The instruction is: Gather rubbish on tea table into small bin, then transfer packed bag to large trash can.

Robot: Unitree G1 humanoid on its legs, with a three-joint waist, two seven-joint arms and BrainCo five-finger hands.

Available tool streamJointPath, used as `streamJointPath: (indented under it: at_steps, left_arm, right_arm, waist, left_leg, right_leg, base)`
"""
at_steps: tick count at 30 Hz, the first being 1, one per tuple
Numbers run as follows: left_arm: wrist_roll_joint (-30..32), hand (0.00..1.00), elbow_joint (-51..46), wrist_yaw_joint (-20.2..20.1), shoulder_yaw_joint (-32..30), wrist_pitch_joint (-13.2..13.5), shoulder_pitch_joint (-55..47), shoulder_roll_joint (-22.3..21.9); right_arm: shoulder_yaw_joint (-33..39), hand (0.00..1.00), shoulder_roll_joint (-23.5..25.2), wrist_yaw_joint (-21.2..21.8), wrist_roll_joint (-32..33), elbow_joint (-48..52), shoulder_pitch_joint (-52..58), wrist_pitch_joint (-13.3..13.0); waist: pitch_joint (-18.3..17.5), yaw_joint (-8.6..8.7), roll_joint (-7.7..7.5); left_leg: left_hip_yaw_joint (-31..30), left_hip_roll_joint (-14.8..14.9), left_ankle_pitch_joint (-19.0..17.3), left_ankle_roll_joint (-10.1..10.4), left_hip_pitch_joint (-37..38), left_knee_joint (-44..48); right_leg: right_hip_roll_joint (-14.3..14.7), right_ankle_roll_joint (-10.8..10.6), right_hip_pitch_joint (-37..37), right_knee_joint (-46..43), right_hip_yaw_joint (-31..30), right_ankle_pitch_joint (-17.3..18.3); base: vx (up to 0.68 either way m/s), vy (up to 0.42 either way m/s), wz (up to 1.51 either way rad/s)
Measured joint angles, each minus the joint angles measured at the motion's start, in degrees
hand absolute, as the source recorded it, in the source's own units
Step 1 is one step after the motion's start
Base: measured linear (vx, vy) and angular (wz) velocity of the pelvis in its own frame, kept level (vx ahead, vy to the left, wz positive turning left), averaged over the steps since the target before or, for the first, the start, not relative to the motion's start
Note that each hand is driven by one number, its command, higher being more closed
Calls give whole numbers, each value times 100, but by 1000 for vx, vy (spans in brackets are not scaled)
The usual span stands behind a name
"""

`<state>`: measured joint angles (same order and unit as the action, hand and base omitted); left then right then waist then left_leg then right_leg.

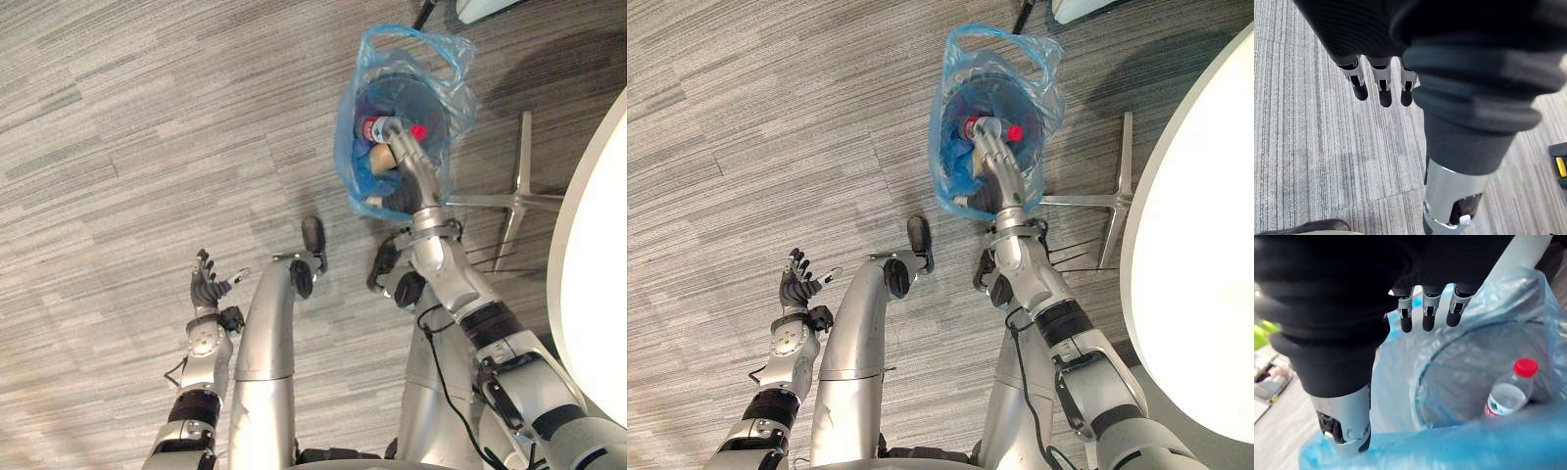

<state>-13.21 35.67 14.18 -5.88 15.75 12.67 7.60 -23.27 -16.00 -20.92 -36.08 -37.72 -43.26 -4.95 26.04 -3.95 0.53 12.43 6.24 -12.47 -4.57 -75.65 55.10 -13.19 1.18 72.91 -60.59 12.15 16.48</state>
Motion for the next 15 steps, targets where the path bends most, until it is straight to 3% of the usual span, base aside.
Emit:
streamJointPath:
  at_steps: [7,15]
  left_arm:
    - [-8,0,326,-20,3,30,201,-56]
    - [-9,0,327,-28,0,30,210,-59]
  right_arm:
    - [-213,100,46,379,1,-1072,-558,171]
    - [-189,100,-8,364,393,-956,-700,156]
  waist:
    - [0,-22,1]
    - [0,-22,1]
  left_leg:
    - [-105,-67,48,70,-63,-102]
    - [-163,-72,48,70,-73,-89]
  right_leg:
    - [-17,32,19,42,96,58]
    - [-12,39,26,-16,122,141]
  base:
    - [-57,7,8]
    - [-67,5,3]
